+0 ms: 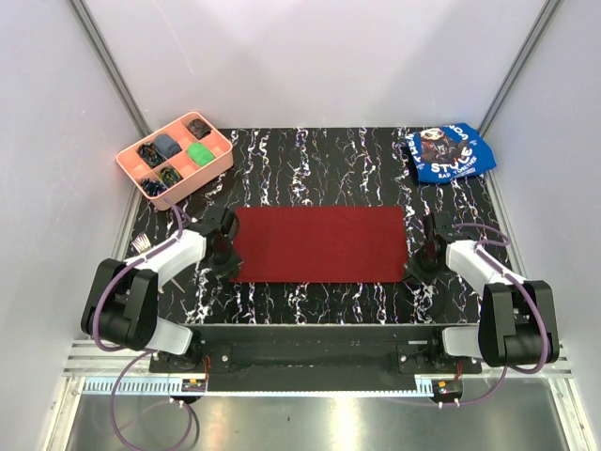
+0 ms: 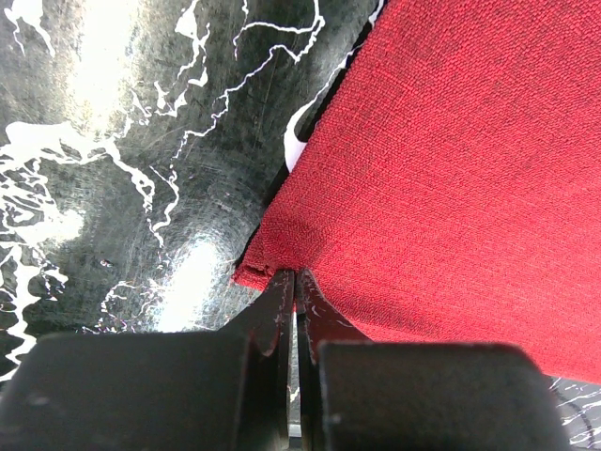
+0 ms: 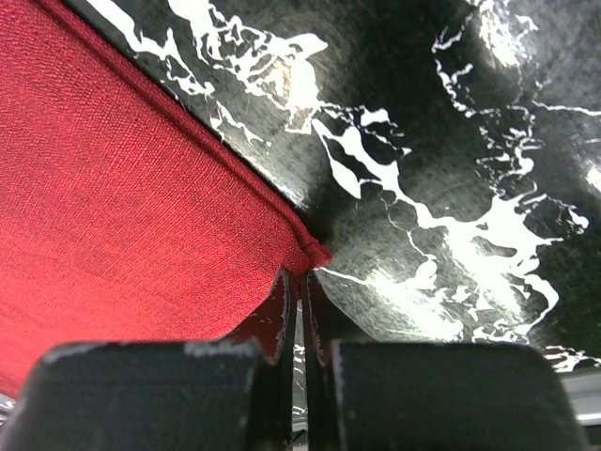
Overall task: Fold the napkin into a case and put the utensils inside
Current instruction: Fold and flatten the napkin at the center of the board.
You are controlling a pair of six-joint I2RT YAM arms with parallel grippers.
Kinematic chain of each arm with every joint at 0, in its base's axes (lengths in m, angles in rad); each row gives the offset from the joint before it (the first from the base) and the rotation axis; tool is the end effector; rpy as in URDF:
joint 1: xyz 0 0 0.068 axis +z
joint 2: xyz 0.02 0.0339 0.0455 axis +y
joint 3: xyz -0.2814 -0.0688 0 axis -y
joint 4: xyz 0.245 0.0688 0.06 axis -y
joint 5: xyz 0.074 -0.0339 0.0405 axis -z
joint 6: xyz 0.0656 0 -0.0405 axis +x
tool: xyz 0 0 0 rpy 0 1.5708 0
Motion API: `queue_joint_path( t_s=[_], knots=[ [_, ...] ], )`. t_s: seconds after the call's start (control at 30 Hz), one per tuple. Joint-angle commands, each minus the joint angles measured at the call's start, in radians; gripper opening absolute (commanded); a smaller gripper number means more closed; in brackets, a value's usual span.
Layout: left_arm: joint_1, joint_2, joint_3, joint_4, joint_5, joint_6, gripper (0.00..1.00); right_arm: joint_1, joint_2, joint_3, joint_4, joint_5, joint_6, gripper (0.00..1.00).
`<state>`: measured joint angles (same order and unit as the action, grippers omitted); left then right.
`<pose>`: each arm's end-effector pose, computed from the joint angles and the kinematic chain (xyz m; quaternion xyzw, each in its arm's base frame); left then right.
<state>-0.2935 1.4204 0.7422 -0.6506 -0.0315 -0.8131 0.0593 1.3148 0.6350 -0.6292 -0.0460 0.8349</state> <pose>0.2301 -0.0674 0.1492 -0.2568 0.9588 -0.0501 0.1109 0.2126 0.0156 0.1436 0.3720 0.9187 0.0770 0.1078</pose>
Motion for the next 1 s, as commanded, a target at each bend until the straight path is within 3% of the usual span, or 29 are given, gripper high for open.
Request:
queue_joint_path(
  t_s=[0.0, 0.4, 0.5, 0.53, 0.6, 0.7, 0.73, 0.77, 0.8, 0.9, 0.97],
  knots=[
    [0.017, -0.001, 0.0, -0.035, -0.186, 0.04, 0.0, -0.01, 0.02, 0.005, 0.016, 0.133, -0.019, 0.0],
    [0.017, -0.06, 0.013, -0.067, -0.217, 0.046, 0.0, -0.01, -0.062, 0.035, -0.023, 0.144, -0.034, 0.01],
    [0.019, -0.032, 0.011, -0.067, -0.194, 0.049, 0.0, -0.01, -0.037, 0.038, -0.017, 0.141, -0.036, 0.06],
    [0.019, -0.028, 0.008, -0.067, -0.191, 0.048, 0.01, -0.01, -0.023, 0.037, -0.006, 0.135, -0.037, 0.12],
    [0.024, -0.031, 0.011, -0.08, -0.2, 0.042, 0.14, -0.012, -0.006, 0.035, 0.006, 0.127, -0.04, 0.2],
    [0.025, -0.083, 0.038, -0.119, -0.225, 0.034, 0.53, -0.01, -0.023, 0.035, 0.002, 0.107, -0.075, 0.36],
    [0.025, -0.103, 0.051, -0.139, -0.238, 0.035, 0.54, -0.009, -0.038, 0.037, -0.01, 0.109, -0.077, 0.41],
    [0.024, -0.148, 0.062, -0.168, -0.258, 0.038, 0.64, -0.012, -0.06, 0.037, -0.02, 0.109, -0.082, 0.51],
    [0.025, -0.175, 0.086, -0.179, -0.26, 0.052, 0.8, -0.01, -0.109, 0.038, -0.033, 0.106, -0.101, 0.55],
    [0.021, -0.254, 0.129, -0.15, -0.179, 0.11, 0.82, -0.012, -0.214, 0.04, -0.008, 0.123, -0.126, 0.69],
    [0.02, -0.276, 0.126, -0.027, -0.063, 0.135, 0.81, -0.01, -0.239, 0.058, 0.038, 0.104, -0.157, 0.79]
  ],
)
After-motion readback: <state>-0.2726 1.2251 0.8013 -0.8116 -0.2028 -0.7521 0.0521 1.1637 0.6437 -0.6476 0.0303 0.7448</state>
